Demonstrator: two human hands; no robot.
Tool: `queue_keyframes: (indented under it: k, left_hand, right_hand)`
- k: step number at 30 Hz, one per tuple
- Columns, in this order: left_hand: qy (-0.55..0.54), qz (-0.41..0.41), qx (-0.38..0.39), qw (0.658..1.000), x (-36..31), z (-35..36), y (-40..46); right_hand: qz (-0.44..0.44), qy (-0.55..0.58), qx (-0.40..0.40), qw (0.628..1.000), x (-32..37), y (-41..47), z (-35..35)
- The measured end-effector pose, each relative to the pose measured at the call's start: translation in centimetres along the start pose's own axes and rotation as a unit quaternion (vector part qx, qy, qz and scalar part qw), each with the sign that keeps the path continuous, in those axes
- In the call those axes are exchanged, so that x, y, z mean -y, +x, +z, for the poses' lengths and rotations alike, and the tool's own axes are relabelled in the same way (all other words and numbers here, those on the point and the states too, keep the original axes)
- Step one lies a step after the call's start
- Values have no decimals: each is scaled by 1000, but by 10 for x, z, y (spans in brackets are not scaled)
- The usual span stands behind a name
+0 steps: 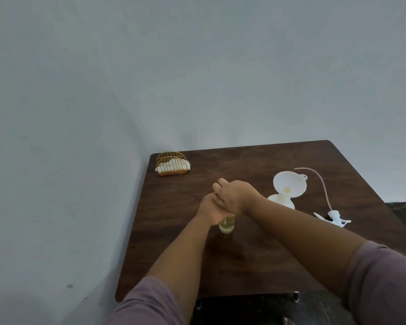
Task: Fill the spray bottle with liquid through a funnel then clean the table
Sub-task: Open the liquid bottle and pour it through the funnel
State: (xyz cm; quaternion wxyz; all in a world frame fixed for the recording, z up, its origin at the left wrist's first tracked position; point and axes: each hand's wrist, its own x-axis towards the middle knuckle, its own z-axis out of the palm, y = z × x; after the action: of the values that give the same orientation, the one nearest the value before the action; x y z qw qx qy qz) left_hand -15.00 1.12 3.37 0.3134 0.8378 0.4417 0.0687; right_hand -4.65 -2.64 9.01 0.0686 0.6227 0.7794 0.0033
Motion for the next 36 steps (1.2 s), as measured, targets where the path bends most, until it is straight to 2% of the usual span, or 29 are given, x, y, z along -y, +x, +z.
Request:
queue_keyframes:
  k: [6,10,13,16,17,18,20,21,22,24,26,28,32,36]
  left_hand:
    - [-43,-6,13,999,11,5,4]
    - [-62,19,48,997,11,-2,5]
    - [-93,23,73,993,10,-7,5]
    - [-165,-9,94,982,9,-11,2]
    - [-184,-9,105,977,8,-11,0]
    - [-172,-11,93,981,8,-10,-1]
    - [-163,-8,74,984,10,-6,-1]
    - [-175,-26,72,982,10,-4,-2]
    - [-171,-31,71,982,9,-4,-3]
    - [-155,-47,56,985,6,-3,-2]
    - [-131,-53,61,988,3,-2,-1]
    - [-110,-40,73,990,0,-3,-2]
    - [-121,-45,66,989,-2,-4,-7]
    - [-124,-48,55,990,-4,-8,-6]
  right_hand:
    - [-45,-15,-17,999,-4,2,-2]
    - [-83,-10,-78,993,-10,-5,9]
    - [-80,18,-88,993,-13,-4,8]
    - [-54,62,-67,994,-9,-2,12]
    - [-37,108,-55,992,-8,-2,12]
    - [-7,185,-54,981,-8,-2,8]
    - [63,321,-108,939,-5,3,-8]
    - [88,320,-142,932,-4,7,-14]
    - [103,253,-151,950,-1,8,-19]
    - [149,123,-67,979,6,7,-21]
    - [247,122,36,961,16,1,-16]
    - [272,123,80,951,21,3,-13]
    - [152,32,111,982,20,4,-19]
    - [54,44,142,987,11,-7,-28]
